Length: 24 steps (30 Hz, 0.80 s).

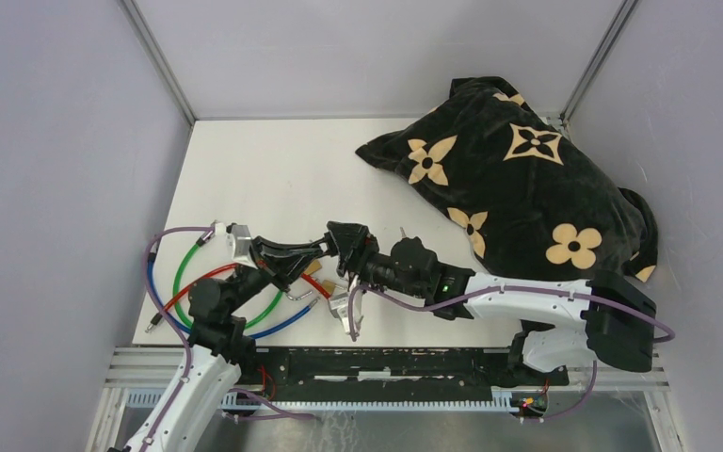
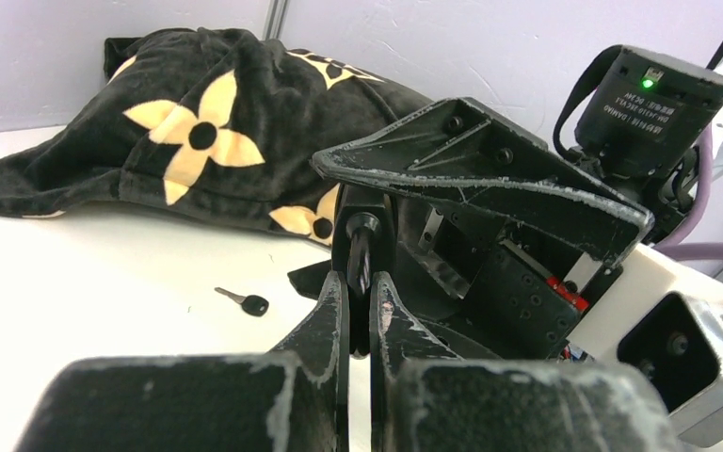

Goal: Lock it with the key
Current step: Place the lock at the center of the board.

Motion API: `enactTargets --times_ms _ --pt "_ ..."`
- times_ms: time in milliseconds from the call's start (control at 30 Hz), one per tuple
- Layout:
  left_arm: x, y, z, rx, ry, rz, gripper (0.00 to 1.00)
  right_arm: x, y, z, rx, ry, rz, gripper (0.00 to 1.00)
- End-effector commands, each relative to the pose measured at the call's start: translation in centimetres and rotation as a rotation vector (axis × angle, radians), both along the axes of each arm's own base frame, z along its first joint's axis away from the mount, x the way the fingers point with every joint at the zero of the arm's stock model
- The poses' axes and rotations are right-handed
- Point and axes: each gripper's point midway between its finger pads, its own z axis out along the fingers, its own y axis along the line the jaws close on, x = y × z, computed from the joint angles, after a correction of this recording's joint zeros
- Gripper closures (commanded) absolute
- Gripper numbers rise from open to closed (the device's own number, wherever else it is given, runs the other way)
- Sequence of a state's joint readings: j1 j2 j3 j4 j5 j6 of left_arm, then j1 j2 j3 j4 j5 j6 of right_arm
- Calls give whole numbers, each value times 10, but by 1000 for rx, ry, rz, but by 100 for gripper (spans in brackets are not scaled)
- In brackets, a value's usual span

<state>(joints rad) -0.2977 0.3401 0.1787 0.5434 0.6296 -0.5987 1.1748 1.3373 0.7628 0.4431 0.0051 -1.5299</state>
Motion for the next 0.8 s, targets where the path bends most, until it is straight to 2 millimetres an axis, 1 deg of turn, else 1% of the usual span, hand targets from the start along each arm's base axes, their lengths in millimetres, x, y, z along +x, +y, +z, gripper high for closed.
enactTargets --times_ms 0,33,167,200,233,267,333,367,400,500,567,633,700,767 --pt "-4 5 29 -60 -85 19 98 2 8 16 43 51 -28 39" --pt "-4 5 29 -60 -86 18 98 2 8 16 51 67 -33 46" --pt "-4 5 29 -57 -89 18 98 7 9 27 134 167 -76 92" --pt "-5 6 29 -58 -91 21 98 9 8 29 159 194 -90 100" --pt "-3 6 29 -63 -88 28 96 10 6 32 187 218 -105 100" --pt "-2 8 28 -66 -85 38 77 12 4 33 216 254 -124 100" --pt "1 10 29 -78 -81 61 11 18 -1 34 270 337 -177 100" --pt "2 12 29 -86 -79 71 2 21 -4 31 294 393 -206 100" --pt "5 14 29 -94 -74 90 1 26 -7 27 313 444 -240 100" --pt "18 25 25 -126 -32 174 0 44 -21 11 410 673 -354 100" --pt "26 33 21 -150 0 226 0 60 -34 -7 489 859 -452 100" --pt "33 41 18 -168 25 278 0 70 -43 -31 562 1090 -538 100" --pt "39 48 14 -175 43 323 0 79 -54 -58 606 1257 -652 100" --pt "44 55 9 -180 58 363 0 83 -62 -86 614 1365 -756 100"
